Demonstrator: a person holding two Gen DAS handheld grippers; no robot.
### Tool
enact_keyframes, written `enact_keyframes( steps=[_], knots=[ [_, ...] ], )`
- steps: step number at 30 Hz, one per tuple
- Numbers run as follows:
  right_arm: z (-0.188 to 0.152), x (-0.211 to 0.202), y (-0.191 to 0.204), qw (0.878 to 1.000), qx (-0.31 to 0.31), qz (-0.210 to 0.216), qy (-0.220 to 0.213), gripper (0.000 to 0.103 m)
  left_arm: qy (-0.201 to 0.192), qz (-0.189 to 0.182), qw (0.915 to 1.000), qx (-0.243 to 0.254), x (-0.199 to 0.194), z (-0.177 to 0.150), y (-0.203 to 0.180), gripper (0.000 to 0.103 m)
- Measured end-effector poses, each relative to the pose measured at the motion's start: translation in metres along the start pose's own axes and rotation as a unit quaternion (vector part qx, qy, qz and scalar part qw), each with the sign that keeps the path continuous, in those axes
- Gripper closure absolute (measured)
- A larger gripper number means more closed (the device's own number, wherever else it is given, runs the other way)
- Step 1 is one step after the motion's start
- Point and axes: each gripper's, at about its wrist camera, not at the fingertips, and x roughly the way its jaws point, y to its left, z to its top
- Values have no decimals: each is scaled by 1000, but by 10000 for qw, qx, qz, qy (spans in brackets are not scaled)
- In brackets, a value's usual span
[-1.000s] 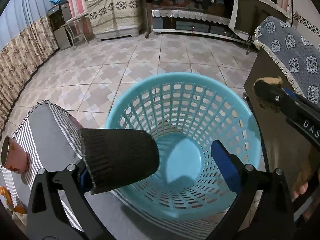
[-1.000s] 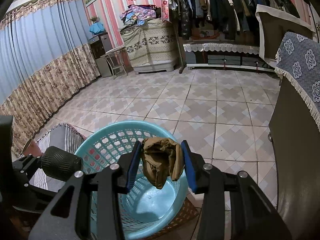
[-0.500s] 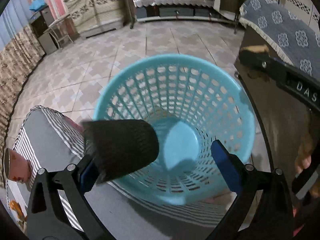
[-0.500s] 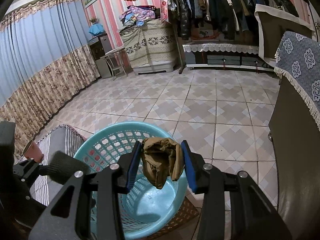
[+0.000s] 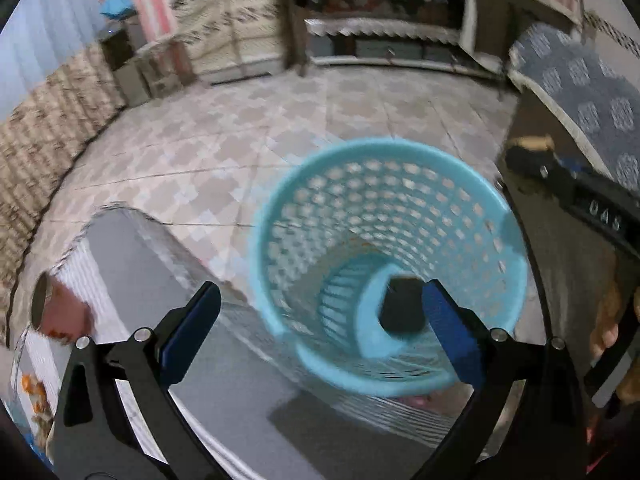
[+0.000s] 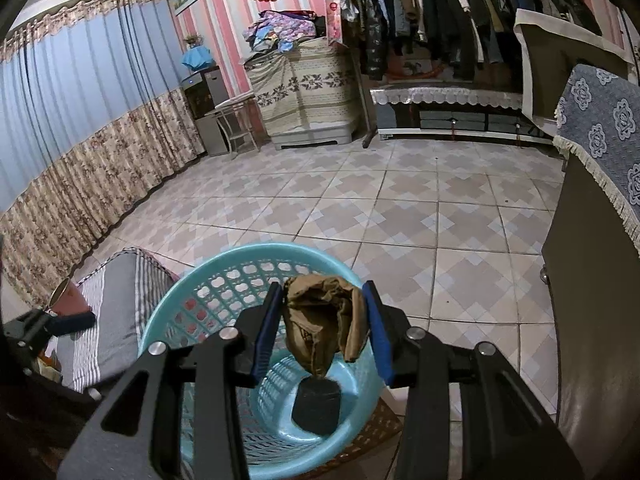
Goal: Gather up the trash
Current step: 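Open the left tool to drop the cylinder while the right tool drops the cloth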
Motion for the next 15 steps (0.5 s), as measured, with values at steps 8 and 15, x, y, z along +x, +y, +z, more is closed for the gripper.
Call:
enact_keyframes(
  steps=[8, 15],
  knots=[
    [-8, 11, 40, 9987, -450, 204, 99, 60, -696, 430, 9931, -846, -42, -24, 52, 6],
    [-10, 6, 46, 9990, -411, 80, -128, 16, -1110, 860, 9778, -1558, -91, -55, 109, 6]
  ],
)
